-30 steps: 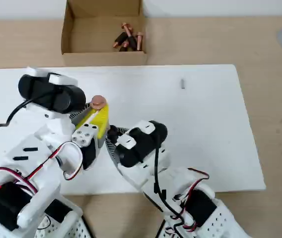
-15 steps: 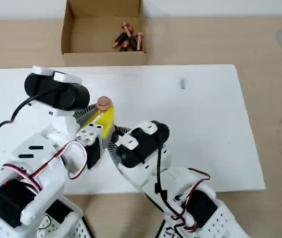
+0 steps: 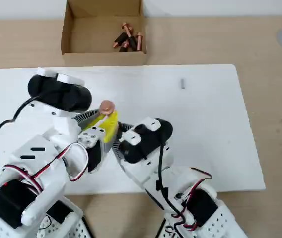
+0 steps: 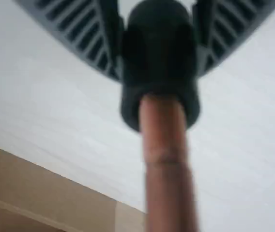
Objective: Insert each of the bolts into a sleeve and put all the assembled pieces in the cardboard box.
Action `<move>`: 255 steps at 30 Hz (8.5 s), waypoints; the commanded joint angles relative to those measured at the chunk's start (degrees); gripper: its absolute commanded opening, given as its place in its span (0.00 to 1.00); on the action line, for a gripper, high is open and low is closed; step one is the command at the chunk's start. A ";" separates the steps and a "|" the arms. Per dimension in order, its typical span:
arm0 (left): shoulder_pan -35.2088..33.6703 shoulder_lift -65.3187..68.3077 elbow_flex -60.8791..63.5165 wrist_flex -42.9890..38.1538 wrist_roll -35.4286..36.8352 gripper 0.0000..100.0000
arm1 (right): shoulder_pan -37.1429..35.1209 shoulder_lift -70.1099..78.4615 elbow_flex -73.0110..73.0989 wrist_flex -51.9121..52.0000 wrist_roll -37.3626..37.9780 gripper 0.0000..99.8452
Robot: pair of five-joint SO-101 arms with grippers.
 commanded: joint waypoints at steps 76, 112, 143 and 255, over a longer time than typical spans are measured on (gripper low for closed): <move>-21.01 -15.16 2.46 23.74 -17.58 0.01 | 21.23 176.22 -163.56 -11.52 18.46 0.18; -35.78 -17.98 12.48 19.87 -17.32 0.01 | 23.25 117.05 -163.82 62.86 0.88 0.01; -40.97 -18.51 37.80 0.18 -17.14 0.01 | 36.09 28.97 -15.87 26.73 3.43 0.01; -44.40 -18.51 56.70 -2.73 -9.85 0.01 | 36.35 -14.29 16.75 22.33 9.93 0.01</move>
